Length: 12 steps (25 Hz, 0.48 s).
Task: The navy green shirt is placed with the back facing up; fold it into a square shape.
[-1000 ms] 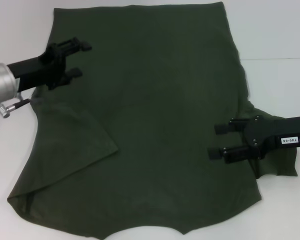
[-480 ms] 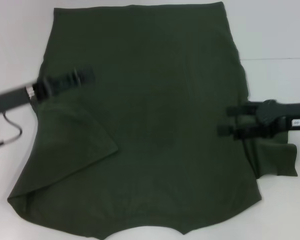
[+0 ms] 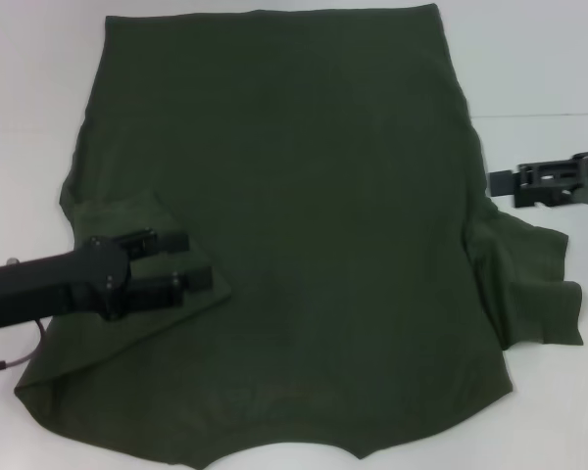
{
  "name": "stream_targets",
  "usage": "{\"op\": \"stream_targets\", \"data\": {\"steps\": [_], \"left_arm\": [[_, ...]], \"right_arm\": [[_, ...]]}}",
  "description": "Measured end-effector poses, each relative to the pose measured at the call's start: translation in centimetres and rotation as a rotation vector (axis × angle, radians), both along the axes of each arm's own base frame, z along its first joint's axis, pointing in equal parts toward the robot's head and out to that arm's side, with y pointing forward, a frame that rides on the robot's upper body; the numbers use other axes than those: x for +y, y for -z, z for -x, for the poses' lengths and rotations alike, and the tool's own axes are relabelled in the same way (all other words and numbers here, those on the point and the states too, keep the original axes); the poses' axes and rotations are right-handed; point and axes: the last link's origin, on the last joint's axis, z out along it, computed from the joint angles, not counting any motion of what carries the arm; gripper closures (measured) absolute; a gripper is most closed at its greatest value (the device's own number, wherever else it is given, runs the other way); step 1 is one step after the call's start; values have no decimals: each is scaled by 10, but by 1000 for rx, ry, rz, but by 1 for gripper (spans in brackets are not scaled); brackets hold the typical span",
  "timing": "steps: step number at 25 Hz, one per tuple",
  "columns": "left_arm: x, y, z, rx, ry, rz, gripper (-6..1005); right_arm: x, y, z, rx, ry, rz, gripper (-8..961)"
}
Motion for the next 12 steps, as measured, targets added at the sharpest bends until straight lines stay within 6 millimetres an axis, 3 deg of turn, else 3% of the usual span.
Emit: {"op": "stream_targets", "data": {"steps": [6,12], "left_arm": [[-8,9,1,46,110,-29,139],[-9,15,4,80,150,-82,135]], "right_arm": [[-8,-23,-19,-12,265,75,8],[-23,-28,-39,-44,383,120,8]]}}
